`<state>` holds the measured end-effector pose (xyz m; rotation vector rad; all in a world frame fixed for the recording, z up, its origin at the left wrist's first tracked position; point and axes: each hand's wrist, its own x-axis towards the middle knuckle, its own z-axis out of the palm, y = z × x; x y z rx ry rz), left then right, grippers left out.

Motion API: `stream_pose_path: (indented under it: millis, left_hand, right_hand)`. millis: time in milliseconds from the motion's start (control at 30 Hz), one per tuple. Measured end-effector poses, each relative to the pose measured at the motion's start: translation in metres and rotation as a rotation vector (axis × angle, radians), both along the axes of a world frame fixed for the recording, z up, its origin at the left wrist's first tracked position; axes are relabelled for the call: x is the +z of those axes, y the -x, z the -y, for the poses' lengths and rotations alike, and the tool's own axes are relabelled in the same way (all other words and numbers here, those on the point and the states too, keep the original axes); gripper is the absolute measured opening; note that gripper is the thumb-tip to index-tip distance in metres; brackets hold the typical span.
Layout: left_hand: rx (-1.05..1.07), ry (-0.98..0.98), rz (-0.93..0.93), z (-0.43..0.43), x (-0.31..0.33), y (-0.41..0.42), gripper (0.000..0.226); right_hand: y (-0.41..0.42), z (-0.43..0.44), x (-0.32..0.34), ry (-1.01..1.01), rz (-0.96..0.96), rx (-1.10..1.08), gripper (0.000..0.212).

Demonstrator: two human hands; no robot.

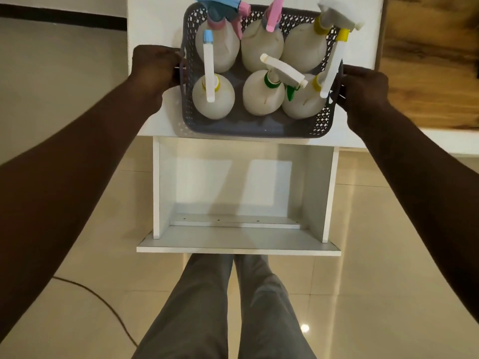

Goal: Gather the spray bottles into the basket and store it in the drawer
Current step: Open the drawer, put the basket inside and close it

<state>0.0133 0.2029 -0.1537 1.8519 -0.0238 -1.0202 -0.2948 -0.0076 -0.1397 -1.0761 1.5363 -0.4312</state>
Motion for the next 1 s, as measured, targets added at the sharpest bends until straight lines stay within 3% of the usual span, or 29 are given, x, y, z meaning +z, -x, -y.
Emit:
stream_pose_path:
  millis: [433, 633, 1000]
  left_hand:
    - [-0.057, 0.065, -0.022, -0.109, 0.035, 0.063, 0.015]
    - [-0.032, -0.065, -0.041, -0.169, 0.052, 0.116, 0.022]
    - [-0.020, -0.209, -0.165, -0.207, -0.002, 0.155, 0.017]
  right_hand:
    - [0.096, -0.099, 0.039, -0.060, 0.098, 0.010, 0.030]
    - [0.149, -0.159, 0.053, -0.120, 0.066, -0.012, 0.031]
    - [0.185, -0.203, 0.003, -0.242, -0.039, -0.020, 0.028]
